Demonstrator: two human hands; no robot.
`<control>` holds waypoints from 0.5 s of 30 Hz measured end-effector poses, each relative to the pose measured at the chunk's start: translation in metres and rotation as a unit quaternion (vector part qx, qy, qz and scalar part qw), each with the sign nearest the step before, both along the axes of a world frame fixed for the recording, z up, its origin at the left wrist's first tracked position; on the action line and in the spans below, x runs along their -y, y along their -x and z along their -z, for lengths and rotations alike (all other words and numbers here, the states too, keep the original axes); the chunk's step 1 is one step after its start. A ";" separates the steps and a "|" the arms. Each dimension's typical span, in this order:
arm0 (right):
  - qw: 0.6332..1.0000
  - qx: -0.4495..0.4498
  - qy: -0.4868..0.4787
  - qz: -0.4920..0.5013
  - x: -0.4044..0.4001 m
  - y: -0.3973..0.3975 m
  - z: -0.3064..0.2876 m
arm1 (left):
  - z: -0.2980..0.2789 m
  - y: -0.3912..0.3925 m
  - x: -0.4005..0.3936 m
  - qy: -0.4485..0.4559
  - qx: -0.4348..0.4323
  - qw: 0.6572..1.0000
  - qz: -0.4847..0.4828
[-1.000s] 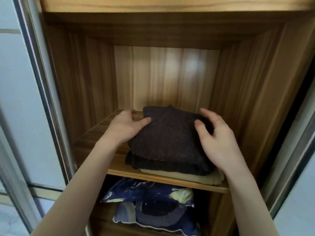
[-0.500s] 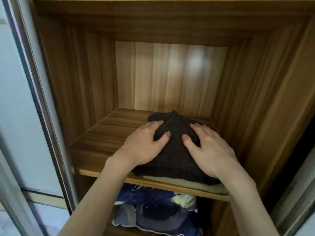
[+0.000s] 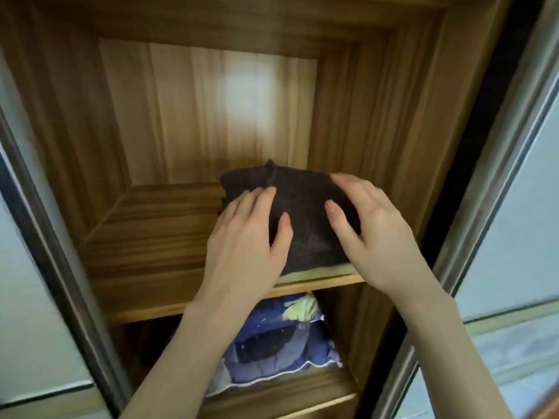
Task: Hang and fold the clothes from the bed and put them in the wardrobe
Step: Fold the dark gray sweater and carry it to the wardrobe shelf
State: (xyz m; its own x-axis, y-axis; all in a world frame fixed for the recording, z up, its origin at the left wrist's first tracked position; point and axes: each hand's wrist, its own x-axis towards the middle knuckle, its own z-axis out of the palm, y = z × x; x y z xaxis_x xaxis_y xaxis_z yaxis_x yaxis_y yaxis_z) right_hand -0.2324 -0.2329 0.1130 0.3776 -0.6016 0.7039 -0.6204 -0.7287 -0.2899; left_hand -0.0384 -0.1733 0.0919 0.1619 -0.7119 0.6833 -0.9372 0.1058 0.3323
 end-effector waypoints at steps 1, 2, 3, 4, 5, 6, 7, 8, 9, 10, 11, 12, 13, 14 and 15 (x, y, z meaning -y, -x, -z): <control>1.000 -0.001 0.011 0.012 -0.012 0.005 0.003 | 0.004 0.002 -0.006 0.014 0.009 1.000 0.018; 0.999 -0.004 0.021 0.026 -0.023 0.011 0.007 | 0.007 0.004 -0.012 0.029 0.025 0.999 0.039; 0.999 -0.007 0.029 0.044 -0.034 0.017 0.011 | 0.010 0.008 -0.018 0.045 0.041 0.996 0.061; 0.997 -0.008 0.037 0.065 -0.046 0.024 0.016 | 0.014 0.014 -0.023 0.061 0.054 0.993 0.084; 0.995 -0.007 0.045 0.087 -0.057 0.032 0.023 | 0.018 0.021 -0.028 0.075 0.063 0.989 0.107; 0.993 -0.004 0.048 0.111 -0.067 0.040 0.030 | 0.022 0.029 -0.032 0.085 0.068 0.986 0.128; 0.990 -0.001 0.047 0.134 -0.078 0.048 0.037 | 0.026 0.038 -0.034 0.092 0.068 0.982 0.149; 0.987 0.004 0.043 0.157 -0.088 0.058 0.044 | 0.031 0.048 -0.036 0.095 0.063 0.979 0.169; 0.983 0.010 0.036 0.179 -0.097 0.068 0.052 | 0.036 0.058 -0.036 0.093 0.055 0.976 0.189; 0.979 0.018 0.028 0.201 -0.107 0.080 0.060 | 0.042 0.068 -0.036 0.090 0.044 0.973 0.210; 0.974 0.028 0.021 0.224 -0.115 0.092 0.069 | 0.048 0.079 -0.035 0.086 0.032 0.969 0.231; 0.967 0.037 0.015 0.250 -0.123 0.104 0.076 | 0.053 0.090 -0.033 0.084 0.020 0.964 0.251; 0.960 0.043 0.011 0.278 -0.129 0.116 0.084 | 0.058 0.102 -0.031 0.084 0.008 0.959 0.270; 0.951 0.044 0.009 0.307 -0.134 0.129 0.092 | 0.064 0.114 -0.028 0.086 0.000 0.954 0.289; 0.941 0.045 0.007 0.335 -0.139 0.141 0.100 | 0.069 0.127 -0.025 0.086 -0.006 0.948 0.307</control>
State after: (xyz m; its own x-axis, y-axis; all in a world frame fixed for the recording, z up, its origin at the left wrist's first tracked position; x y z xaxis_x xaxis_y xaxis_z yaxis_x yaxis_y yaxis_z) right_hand -0.3735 -0.0943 0.0130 -0.1436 -0.6739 0.7248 -0.9155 -0.1877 -0.3560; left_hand -0.1656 -0.1484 0.0229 -0.2381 -0.5533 0.7982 -0.6783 0.6830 0.2712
